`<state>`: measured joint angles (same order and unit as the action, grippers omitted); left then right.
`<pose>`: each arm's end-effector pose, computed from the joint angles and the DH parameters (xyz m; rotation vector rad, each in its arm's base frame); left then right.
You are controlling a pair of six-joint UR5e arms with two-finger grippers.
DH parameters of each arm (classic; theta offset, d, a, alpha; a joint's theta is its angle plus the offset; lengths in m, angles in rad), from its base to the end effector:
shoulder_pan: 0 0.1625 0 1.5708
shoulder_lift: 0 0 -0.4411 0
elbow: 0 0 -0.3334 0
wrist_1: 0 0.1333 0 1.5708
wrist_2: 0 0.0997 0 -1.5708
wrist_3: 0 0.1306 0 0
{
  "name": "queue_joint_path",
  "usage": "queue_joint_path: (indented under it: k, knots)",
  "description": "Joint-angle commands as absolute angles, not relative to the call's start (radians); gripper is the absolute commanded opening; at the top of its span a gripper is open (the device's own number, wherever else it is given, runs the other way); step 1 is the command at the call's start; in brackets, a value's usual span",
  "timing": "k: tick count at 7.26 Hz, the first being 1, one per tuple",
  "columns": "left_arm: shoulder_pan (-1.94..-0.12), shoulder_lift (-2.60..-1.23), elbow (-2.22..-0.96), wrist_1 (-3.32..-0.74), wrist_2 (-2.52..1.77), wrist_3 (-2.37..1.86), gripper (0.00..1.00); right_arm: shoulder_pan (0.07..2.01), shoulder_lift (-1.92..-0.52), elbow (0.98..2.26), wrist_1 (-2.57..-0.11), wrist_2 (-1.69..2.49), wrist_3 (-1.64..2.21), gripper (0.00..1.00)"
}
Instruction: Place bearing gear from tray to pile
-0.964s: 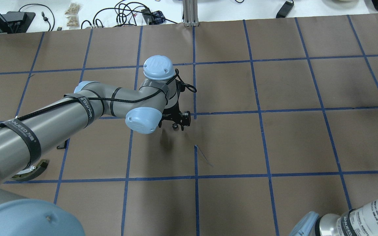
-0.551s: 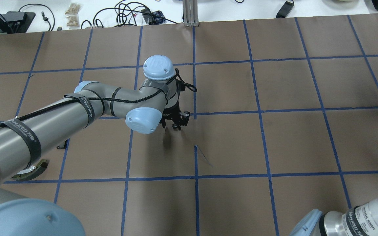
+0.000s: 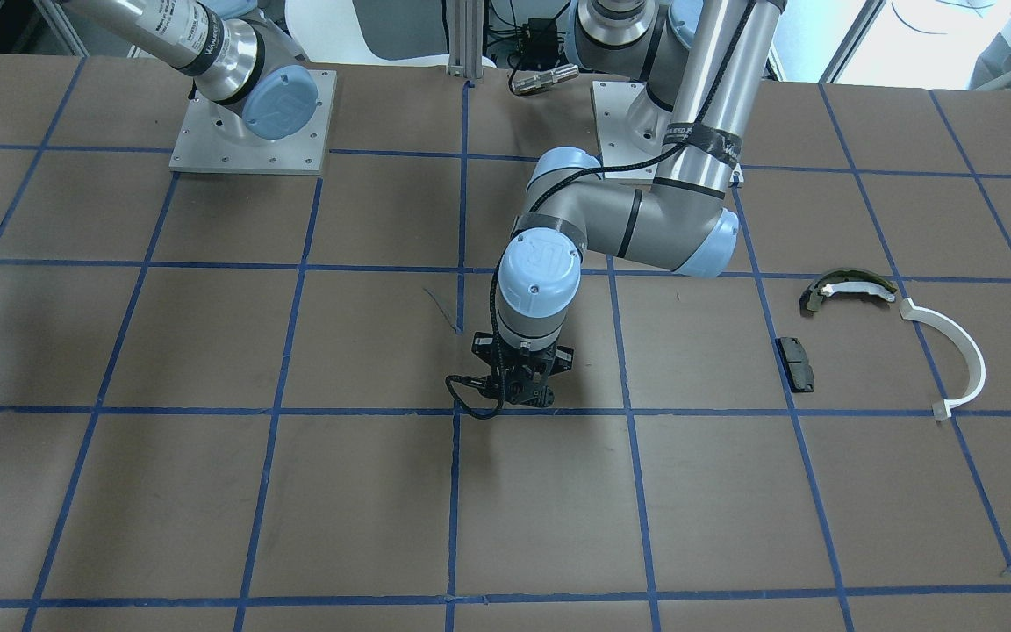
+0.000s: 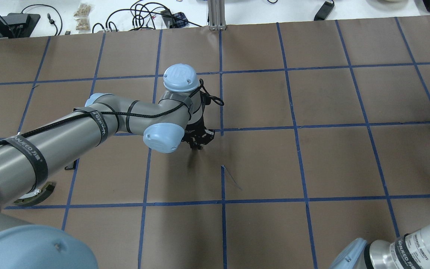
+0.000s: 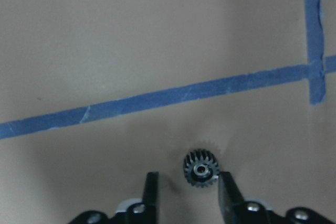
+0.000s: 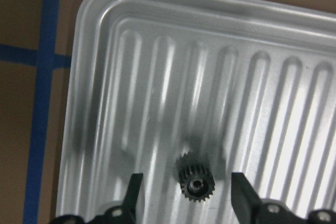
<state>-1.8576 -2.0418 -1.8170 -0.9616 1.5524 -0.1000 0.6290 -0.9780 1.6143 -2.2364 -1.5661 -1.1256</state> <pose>-0.2819 -0.4762 0.1959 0.2908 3.1206 0.1718 -0.4210 -0.4719 0.2026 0.2863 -3.1055 0.0297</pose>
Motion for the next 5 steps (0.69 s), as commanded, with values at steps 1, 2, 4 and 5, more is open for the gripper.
queue_joint_path:
  k: [1, 2, 4, 5]
  knots:
    - [-1.856, -2.039, -1.804, -0.963, 1.560, -0.101, 0.00, 0.629, -0.979, 1.614, -2.235, -1.566, -1.124, 0.40]
    - [-1.845, -2.011, -1.793, -0.979, 1.563, -0.098, 0.00, 0.629, -0.979, 1.614, -2.235, -1.556, -1.126, 0.37]
    - [-1.740, -1.971, -1.719, -1.111, 1.569, -0.080, 0.00, 0.629, -0.980, 1.614, -2.235, -1.552, -1.126, 0.25]
    - [-1.645, -1.954, -1.665, -1.188, 1.571, -0.019, 0.00, 0.629, -0.982, 1.615, -2.233, -1.555, -1.123, 0.17]
